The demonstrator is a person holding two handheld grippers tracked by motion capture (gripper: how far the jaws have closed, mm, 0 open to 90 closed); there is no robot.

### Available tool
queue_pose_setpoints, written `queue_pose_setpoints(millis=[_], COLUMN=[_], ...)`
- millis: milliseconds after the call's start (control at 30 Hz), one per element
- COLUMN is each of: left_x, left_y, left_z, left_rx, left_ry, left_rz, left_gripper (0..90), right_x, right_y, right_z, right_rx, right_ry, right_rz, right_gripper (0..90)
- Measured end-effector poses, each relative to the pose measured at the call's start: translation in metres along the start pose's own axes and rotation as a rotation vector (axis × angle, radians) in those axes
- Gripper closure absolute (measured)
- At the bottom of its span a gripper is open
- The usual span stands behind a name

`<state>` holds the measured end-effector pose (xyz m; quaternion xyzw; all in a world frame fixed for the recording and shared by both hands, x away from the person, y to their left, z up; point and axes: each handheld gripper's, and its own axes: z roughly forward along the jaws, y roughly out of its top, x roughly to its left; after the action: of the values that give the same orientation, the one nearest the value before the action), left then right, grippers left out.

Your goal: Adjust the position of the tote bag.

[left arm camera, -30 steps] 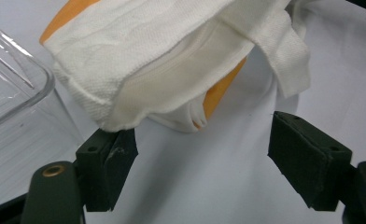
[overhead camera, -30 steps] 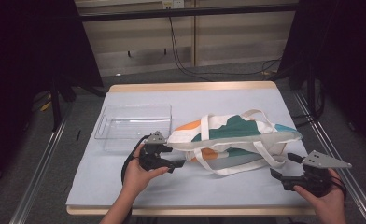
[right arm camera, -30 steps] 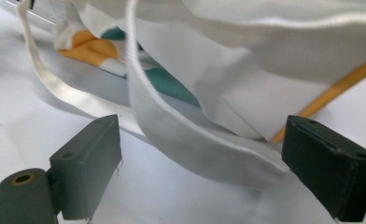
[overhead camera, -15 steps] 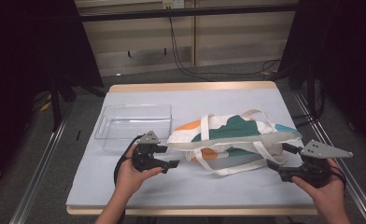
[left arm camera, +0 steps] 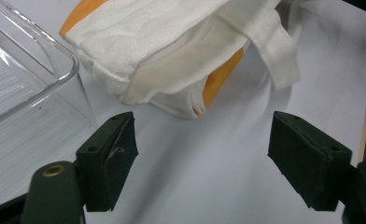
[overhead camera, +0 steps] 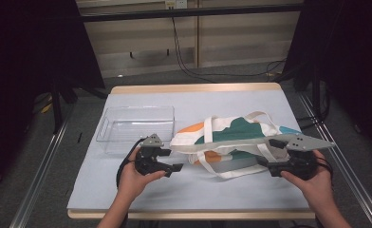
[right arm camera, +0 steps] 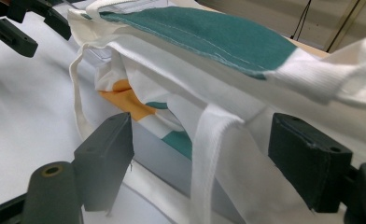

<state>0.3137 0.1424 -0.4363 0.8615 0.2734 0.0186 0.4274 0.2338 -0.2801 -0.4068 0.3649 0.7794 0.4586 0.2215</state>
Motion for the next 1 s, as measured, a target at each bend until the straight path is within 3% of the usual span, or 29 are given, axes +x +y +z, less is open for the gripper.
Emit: queue_pose_setpoints(millis=[267, 367, 600, 833, 1000], left_x=[-0.001, -0.002, -0.007, -0.010, -0.017], left_y=[-0.001, 0.000, 0.007, 0.019, 0.025], left_z=[-0.007, -0.010, -0.017, -0.021, -0.015], left_rx=[-0.006, -0.012, -0.037, -0.060, -0.066], left_ry=[0.001, 0.001, -0.005, -0.004, -0.030], left_rz=[0.000, -0.005, 0.000, 0.026, 0.048], left_gripper=[23.8, 24.1, 24.1, 24.4, 27.3], right_x=[0.003, 0.002, 0.001, 0.003, 0.003], right_y=[0.012, 0.015, 0.021, 0.022, 0.021], right_z=[0.015, 0.020, 0.031, 0.038, 0.036], right_rx=[0.002, 0.001, -0.010, 0.000, -0.003], right_ry=[0.002, 0.011, -0.007, -0.009, 0.001], right_rz=[-0.043, -0.063, -0.072, -0.089, -0.083], right_gripper=[19.8, 28.5, 29.7, 28.5, 29.1])
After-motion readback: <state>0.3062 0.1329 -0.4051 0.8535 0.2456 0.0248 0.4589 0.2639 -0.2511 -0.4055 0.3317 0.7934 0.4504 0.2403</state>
